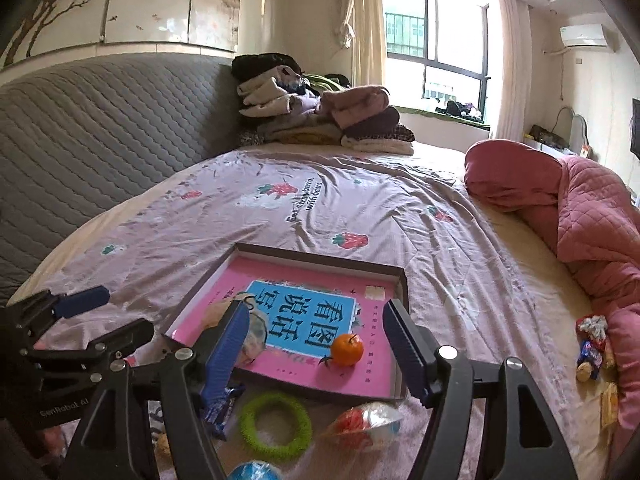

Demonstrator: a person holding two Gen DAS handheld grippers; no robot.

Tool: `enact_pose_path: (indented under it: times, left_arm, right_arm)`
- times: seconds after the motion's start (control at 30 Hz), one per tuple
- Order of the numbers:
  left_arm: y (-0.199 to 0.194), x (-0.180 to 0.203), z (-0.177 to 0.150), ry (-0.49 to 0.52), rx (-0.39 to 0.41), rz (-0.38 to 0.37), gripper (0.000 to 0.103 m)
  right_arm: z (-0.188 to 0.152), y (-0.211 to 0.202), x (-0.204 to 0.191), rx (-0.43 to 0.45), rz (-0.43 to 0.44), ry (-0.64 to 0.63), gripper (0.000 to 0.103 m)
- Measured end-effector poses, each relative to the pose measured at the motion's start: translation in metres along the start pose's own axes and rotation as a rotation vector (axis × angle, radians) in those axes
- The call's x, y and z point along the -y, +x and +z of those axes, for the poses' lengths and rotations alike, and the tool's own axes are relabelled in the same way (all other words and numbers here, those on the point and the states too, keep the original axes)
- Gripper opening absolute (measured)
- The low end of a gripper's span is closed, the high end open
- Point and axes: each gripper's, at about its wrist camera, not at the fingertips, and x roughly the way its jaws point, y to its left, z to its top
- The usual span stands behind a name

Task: Organize objects
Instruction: 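Withdraw both tools from the tray toward the remaining items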

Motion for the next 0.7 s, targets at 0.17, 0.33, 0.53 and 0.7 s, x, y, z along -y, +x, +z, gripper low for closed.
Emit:
enact_pose_path:
  times: [0.17,0.33,0.53,0.7]
  left_arm:
    - [-0.007,-0.006,-0.015,-0.002,0.0,0.003,0.074]
    - [-0.008,-0.009,-0.031,-0.008,-0.024,0.008,0.074]
    - [-0.005,-0.004,-0.046,0.019,-0.052,-0.001,0.074]
    - [0.001,-0.006,-0.056,0.025,-0.082,-0.007,0.074]
  right_arm:
    - [-0.019,-0.008,-0.004,-0.014,0.008,0.005,0.069]
    - [-0.036,-0.013,-0.01,-0.023,0.009,0.0,0.069]
    - [-0.05,-0.015,-0.012,-0.039,0.014,0.006,0.069]
    - [-0.062,-0.016,-0.011,-0.057,0.02,0.007,0.069]
